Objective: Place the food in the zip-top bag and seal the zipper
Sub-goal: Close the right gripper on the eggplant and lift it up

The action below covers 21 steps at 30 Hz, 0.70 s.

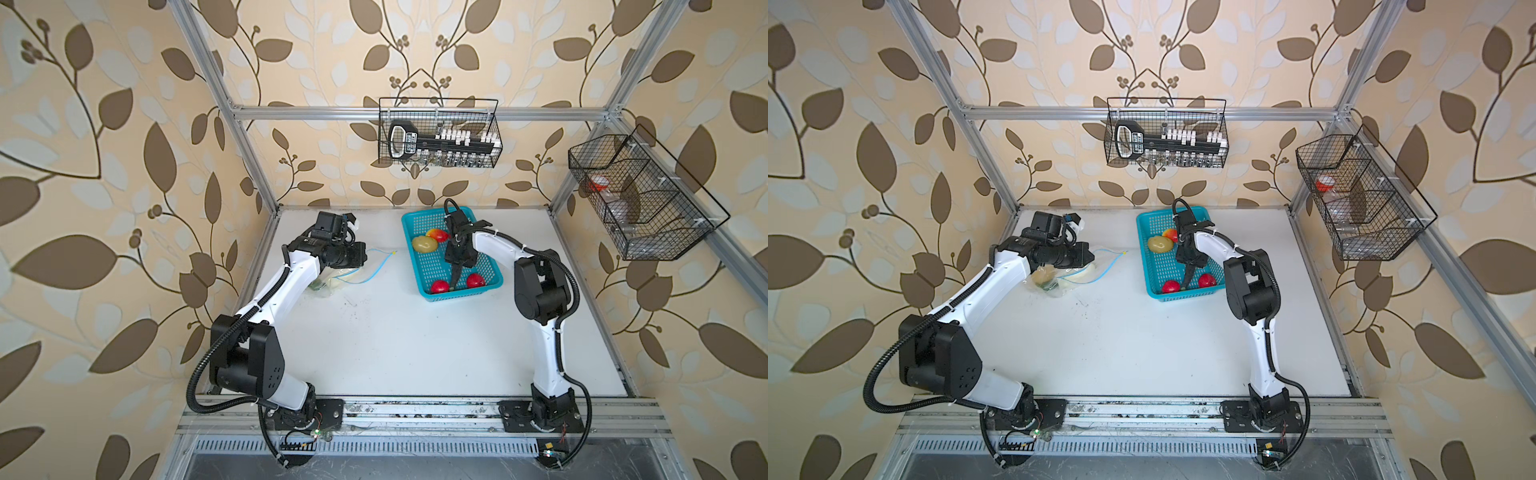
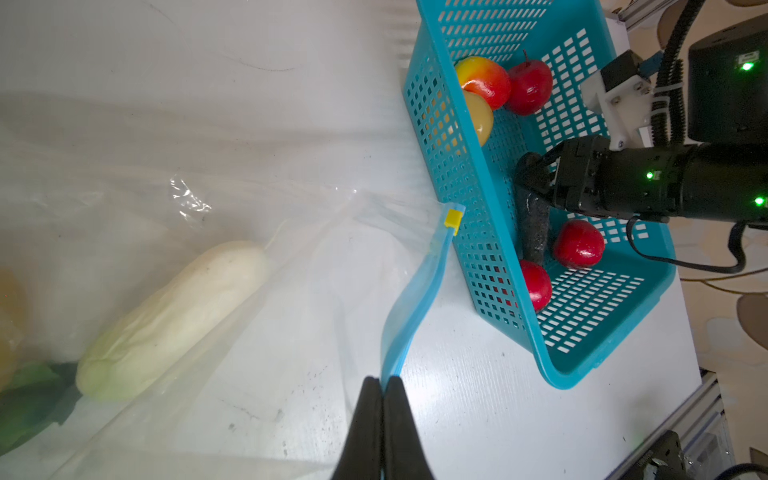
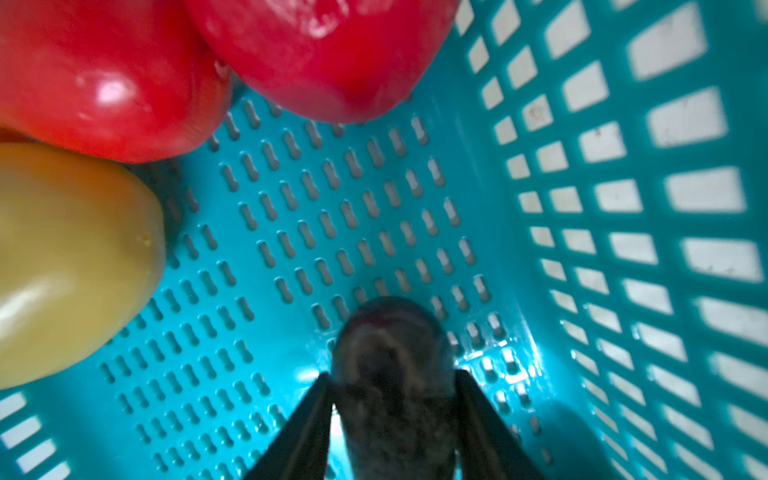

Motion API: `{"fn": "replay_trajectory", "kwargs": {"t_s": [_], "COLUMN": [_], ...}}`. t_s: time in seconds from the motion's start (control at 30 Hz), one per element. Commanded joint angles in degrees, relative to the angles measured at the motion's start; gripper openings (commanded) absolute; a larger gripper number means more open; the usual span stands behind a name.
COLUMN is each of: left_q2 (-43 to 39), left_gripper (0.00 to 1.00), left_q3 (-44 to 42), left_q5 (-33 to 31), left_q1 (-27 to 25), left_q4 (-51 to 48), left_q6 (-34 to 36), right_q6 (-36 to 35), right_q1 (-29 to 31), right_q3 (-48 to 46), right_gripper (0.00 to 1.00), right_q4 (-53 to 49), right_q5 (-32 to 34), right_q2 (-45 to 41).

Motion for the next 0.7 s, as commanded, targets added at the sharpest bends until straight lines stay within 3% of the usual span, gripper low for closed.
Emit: {"fn": "replay_trajectory", "kwargs": {"t_s": [0.0,0.13,0.33,0.67], "left_q2": [0.2,0.1,0.0,-0.6], "left_gripper": [0.0,0.0,0.0,0.0], "left_q3": [-0.1,-0.1,-0.3,-0.9], "left_q5": [0.7,0.7,0.8,0.6], "left_q1": [0.8,0.9,1.2,1.6], "left_q4": [0.8,0.8,1.0,1.6], "left_q6": [-0.3,-0.3,-0.4,-0.6], "right_q6": [-0.5,-0.3,0.8,3.4], "right_q1": [-0.3,-0.3,-0.3,0.1], "right_q3": [0.9,0.5,-3.0,-17.1], "right_gripper": [0.38,0.28,0.27,0.27], "right_q4": [-0.2,0.0,3.4,17.1], "right_q5": [-0.8,-1.3,-2.4,-2.8], "right_q2": [2.3,1.5,-3.3,-16.7]}}
